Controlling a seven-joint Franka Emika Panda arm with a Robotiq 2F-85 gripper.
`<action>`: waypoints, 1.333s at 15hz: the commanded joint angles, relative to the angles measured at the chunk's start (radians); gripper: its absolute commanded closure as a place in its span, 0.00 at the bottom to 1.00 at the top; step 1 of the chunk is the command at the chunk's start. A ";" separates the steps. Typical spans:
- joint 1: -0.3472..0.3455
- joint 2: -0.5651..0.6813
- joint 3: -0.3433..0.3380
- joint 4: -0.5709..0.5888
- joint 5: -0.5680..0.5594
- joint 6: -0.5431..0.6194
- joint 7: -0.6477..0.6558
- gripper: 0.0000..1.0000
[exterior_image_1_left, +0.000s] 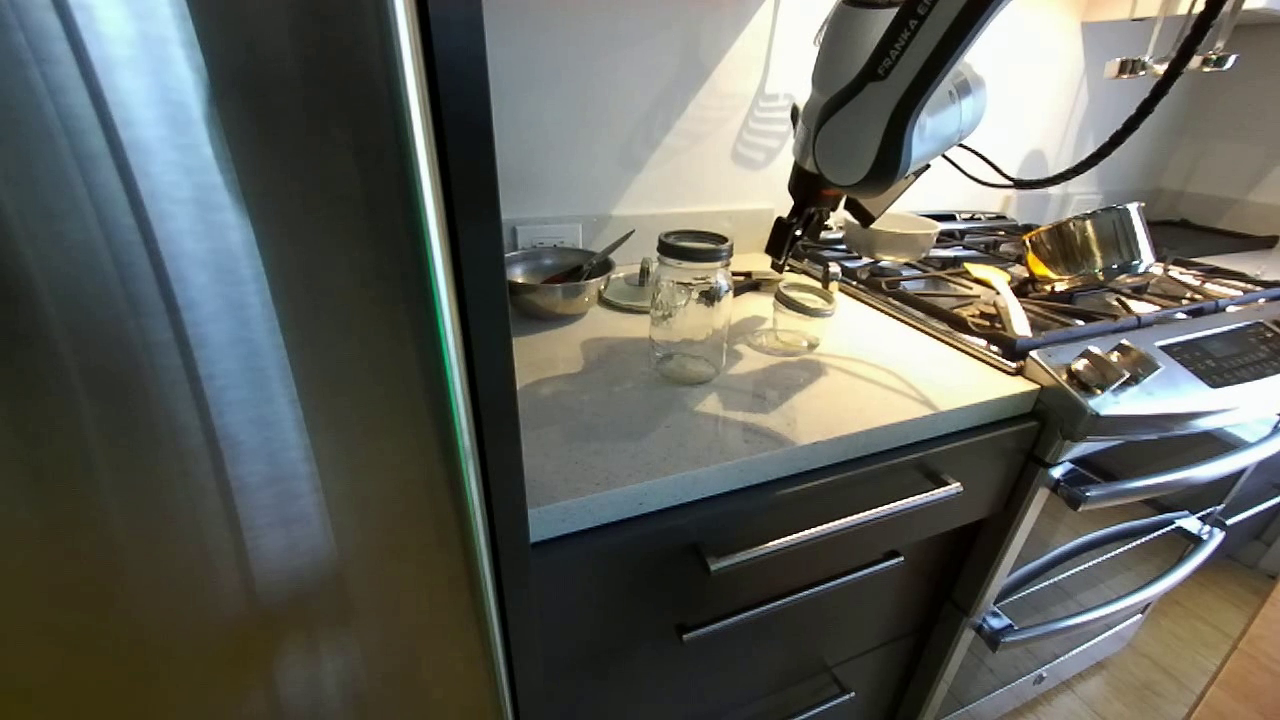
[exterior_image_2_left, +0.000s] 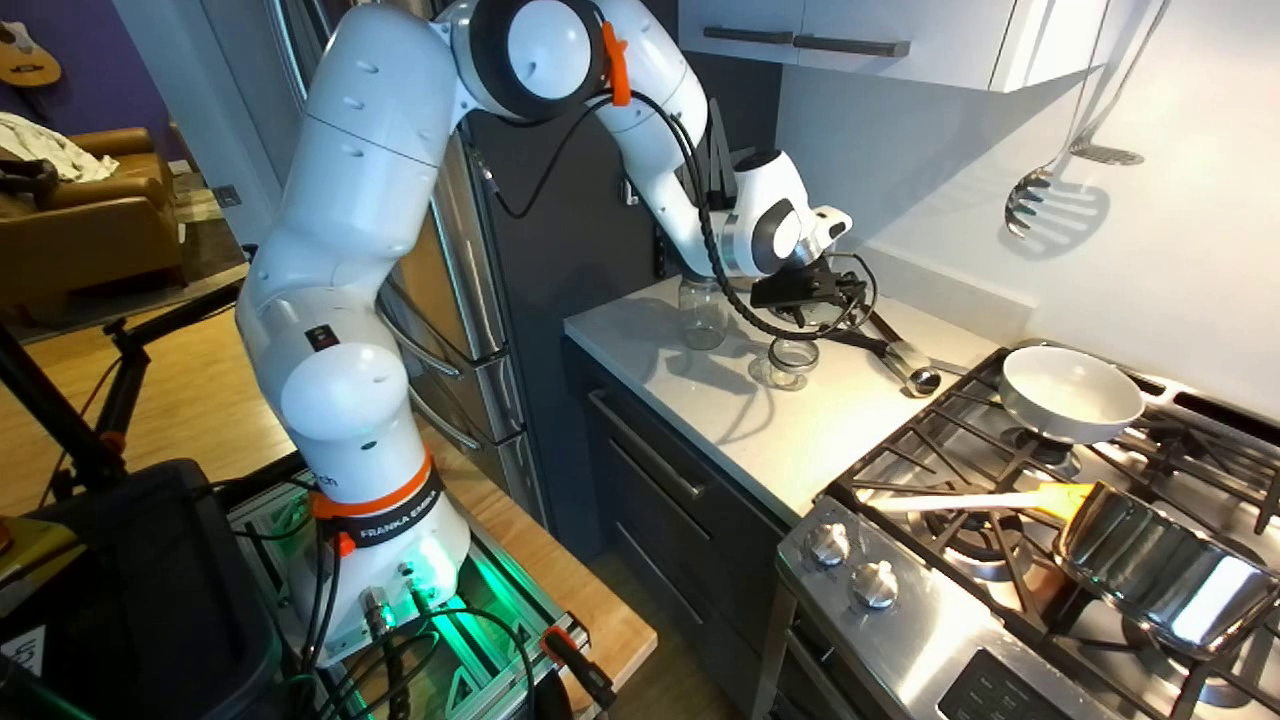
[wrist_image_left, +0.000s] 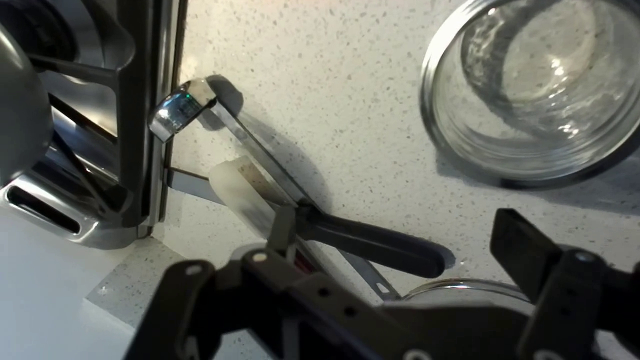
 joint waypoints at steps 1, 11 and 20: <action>-0.037 -0.016 0.037 -0.015 0.041 0.004 -0.052 0.00; -0.073 -0.029 0.089 -0.028 0.068 -0.053 -0.134 0.00; -0.085 -0.096 0.099 -0.064 0.076 -0.117 -0.169 0.00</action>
